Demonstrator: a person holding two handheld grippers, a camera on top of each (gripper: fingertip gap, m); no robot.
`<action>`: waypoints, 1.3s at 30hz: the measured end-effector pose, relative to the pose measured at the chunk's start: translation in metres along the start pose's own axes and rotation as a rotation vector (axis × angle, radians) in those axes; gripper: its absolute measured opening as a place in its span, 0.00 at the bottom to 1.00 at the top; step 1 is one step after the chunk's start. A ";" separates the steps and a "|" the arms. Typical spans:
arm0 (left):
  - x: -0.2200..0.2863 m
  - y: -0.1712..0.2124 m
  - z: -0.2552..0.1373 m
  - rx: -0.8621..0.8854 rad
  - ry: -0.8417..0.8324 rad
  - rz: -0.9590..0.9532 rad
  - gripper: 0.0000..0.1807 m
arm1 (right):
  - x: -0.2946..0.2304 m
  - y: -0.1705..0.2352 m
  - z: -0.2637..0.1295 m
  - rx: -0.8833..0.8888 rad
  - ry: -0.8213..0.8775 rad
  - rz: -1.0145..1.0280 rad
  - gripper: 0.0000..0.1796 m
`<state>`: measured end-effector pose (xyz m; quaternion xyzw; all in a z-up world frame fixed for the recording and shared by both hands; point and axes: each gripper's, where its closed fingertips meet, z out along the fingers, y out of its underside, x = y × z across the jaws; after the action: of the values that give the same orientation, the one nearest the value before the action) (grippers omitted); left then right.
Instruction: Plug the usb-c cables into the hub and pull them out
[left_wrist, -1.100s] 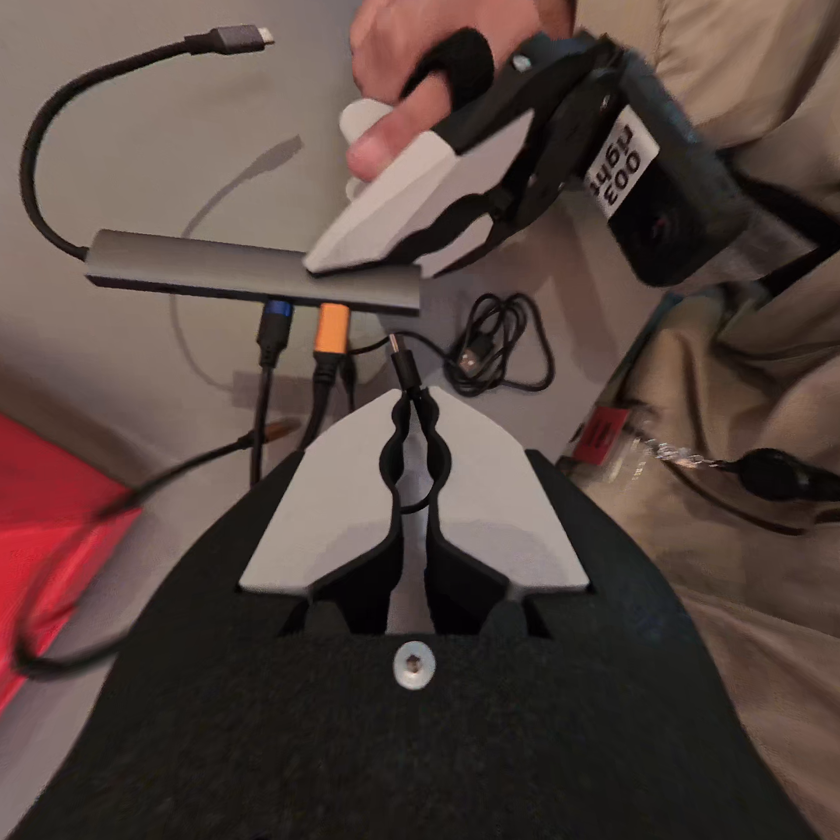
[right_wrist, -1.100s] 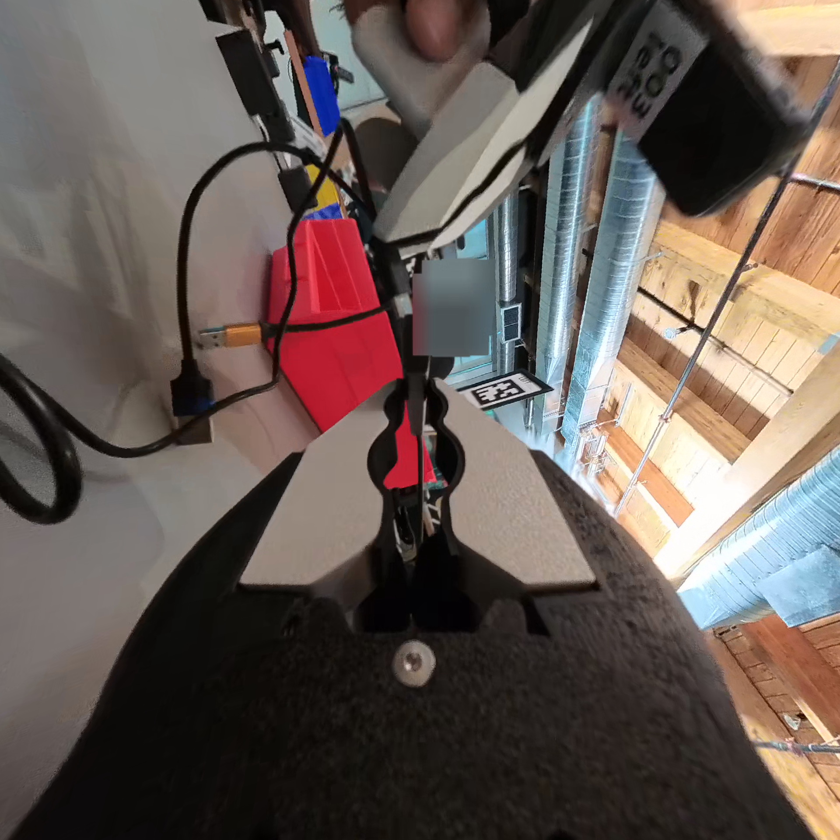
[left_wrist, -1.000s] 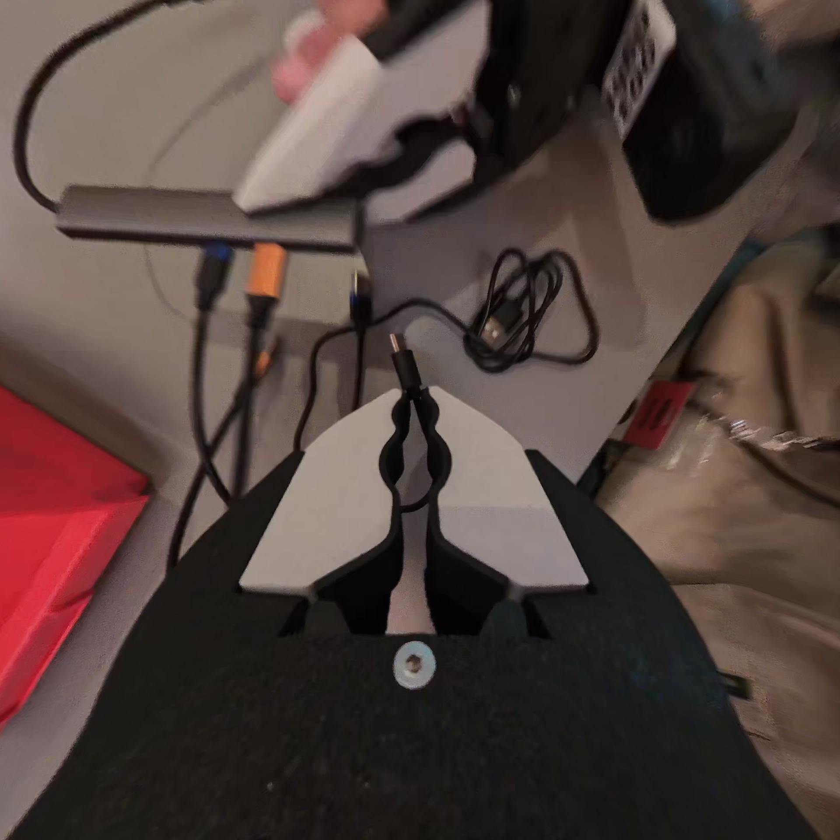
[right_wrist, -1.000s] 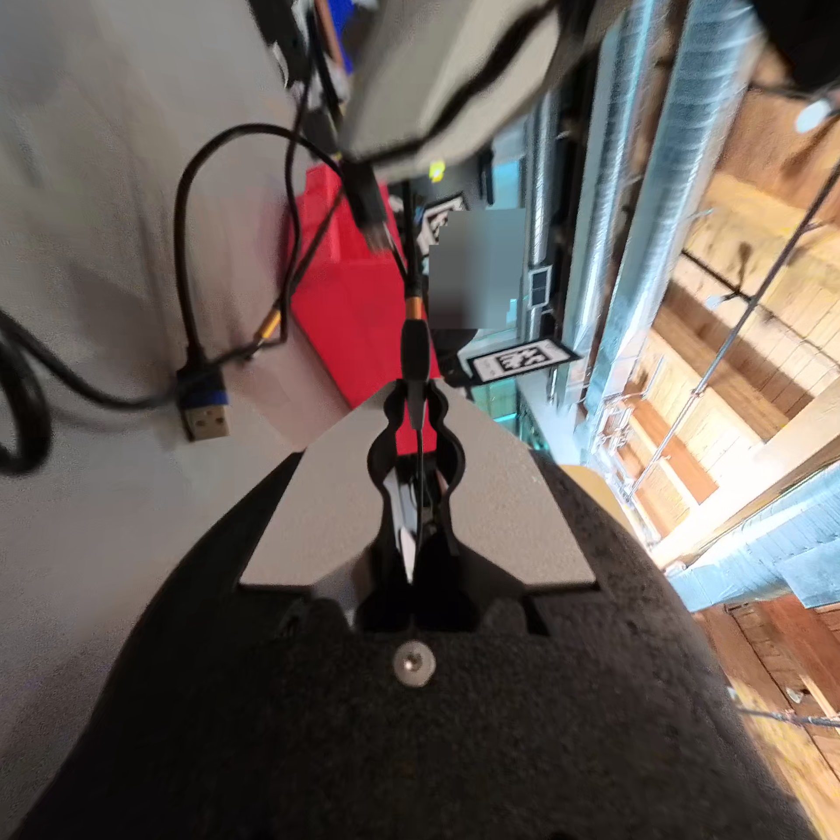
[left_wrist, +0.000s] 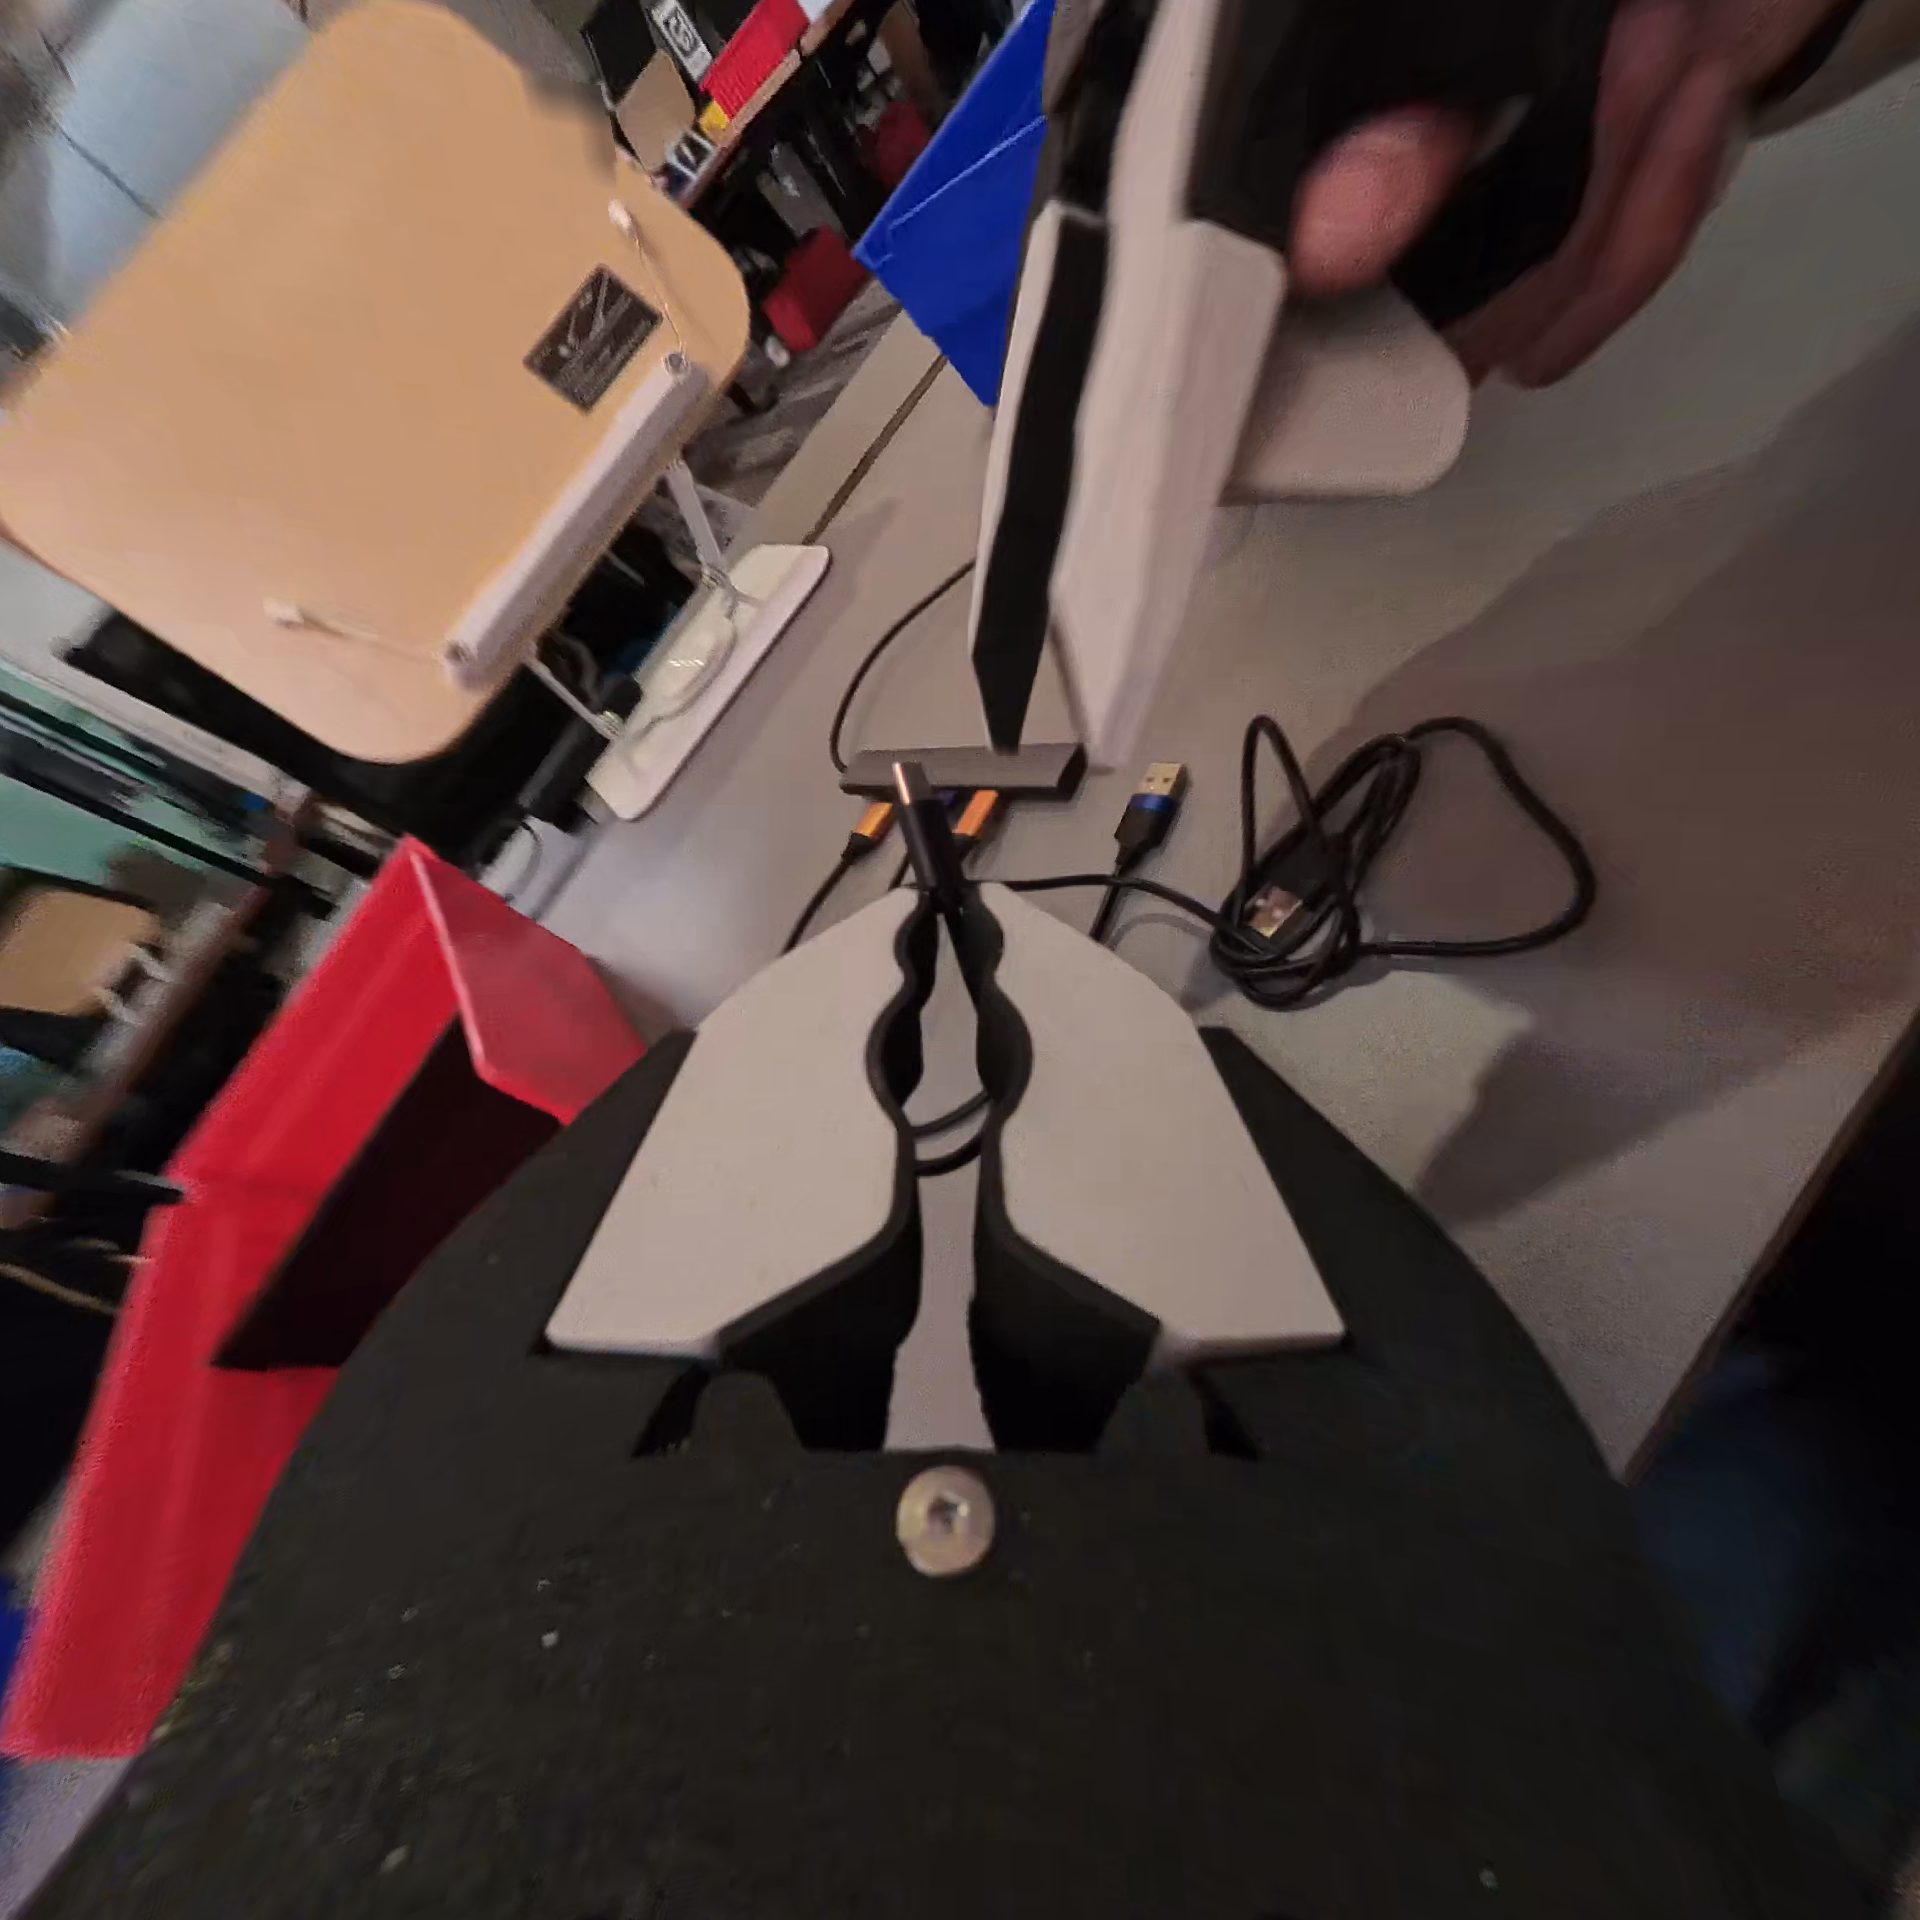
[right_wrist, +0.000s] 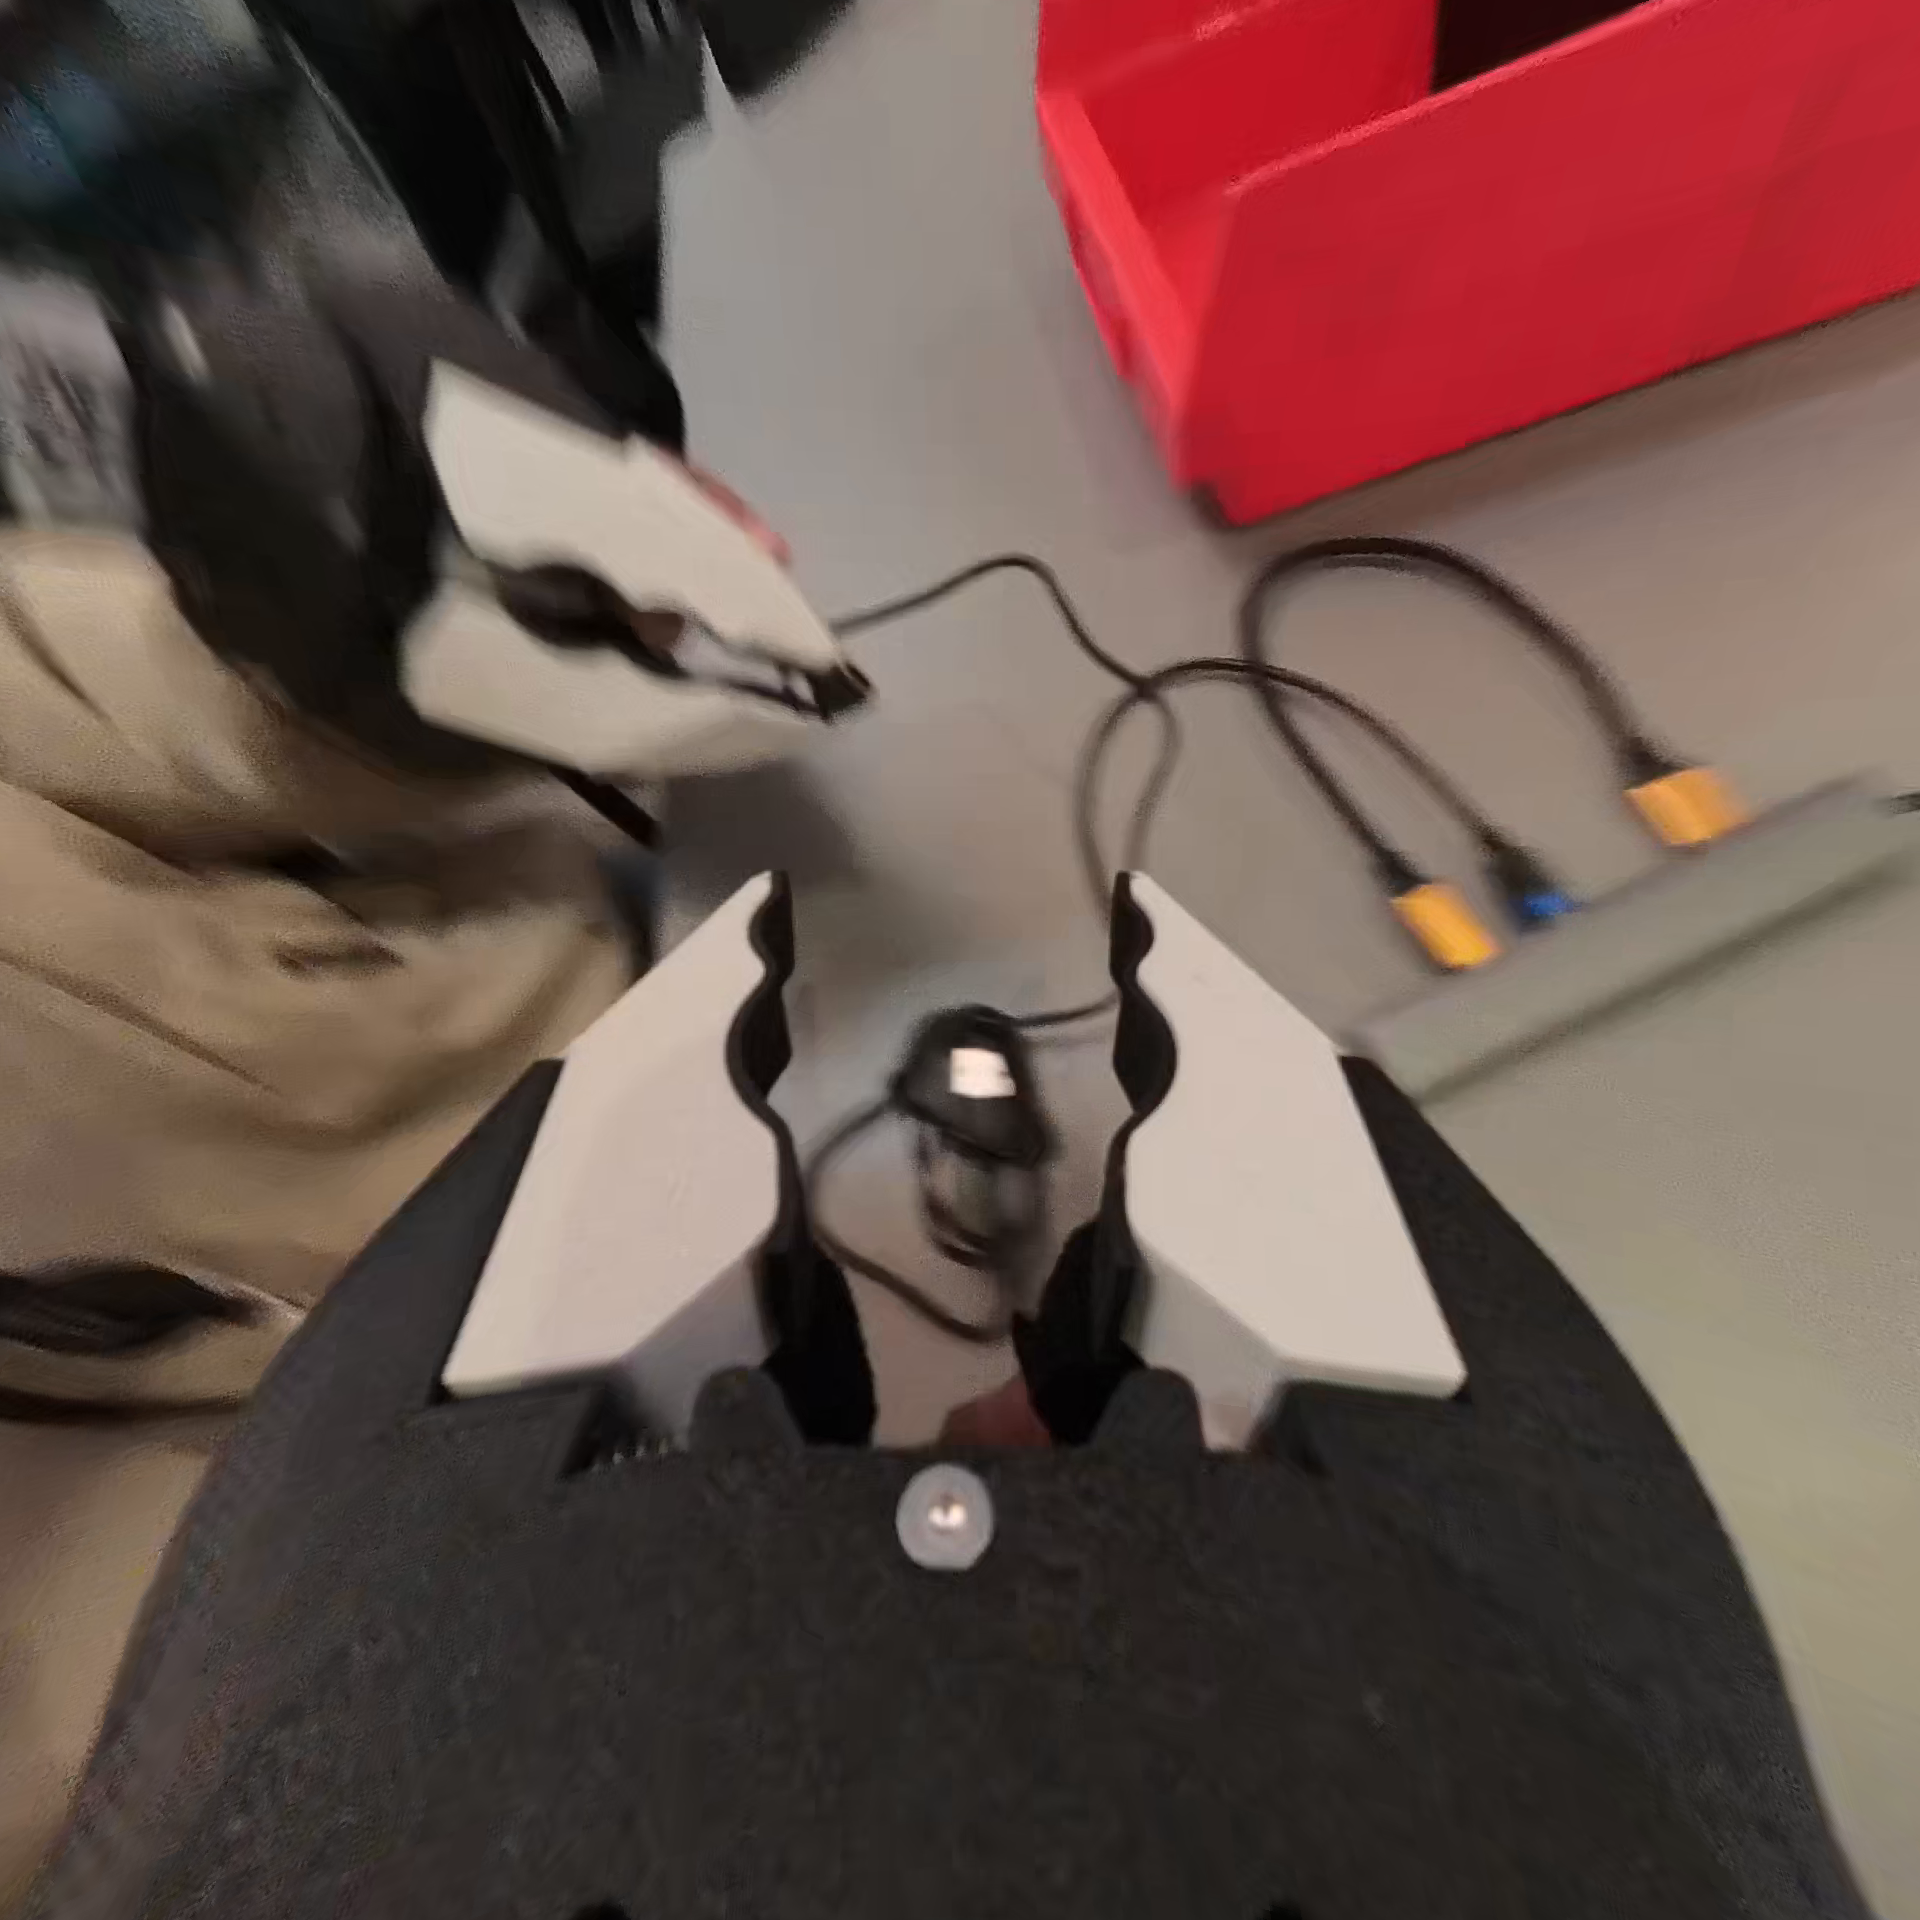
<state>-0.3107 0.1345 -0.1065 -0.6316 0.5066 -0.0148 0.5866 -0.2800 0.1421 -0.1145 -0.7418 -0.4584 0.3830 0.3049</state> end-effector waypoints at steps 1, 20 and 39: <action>0.003 -0.003 -0.001 -0.006 -0.023 0.064 0.02 | -0.011 -0.003 0.005 0.041 -0.047 0.104 0.34; 0.024 -0.031 -0.009 0.005 -0.089 0.158 0.11 | -0.014 -0.005 -0.007 0.379 -0.052 0.335 0.06; 0.005 -0.071 -0.035 0.505 0.582 -1.133 0.10 | -0.072 -0.036 -0.030 0.570 -0.422 0.202 0.05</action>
<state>-0.2853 0.0918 -0.0448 -0.6134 0.2160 -0.6062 0.4578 -0.2914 0.0876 -0.0490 -0.5732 -0.3107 0.6681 0.3585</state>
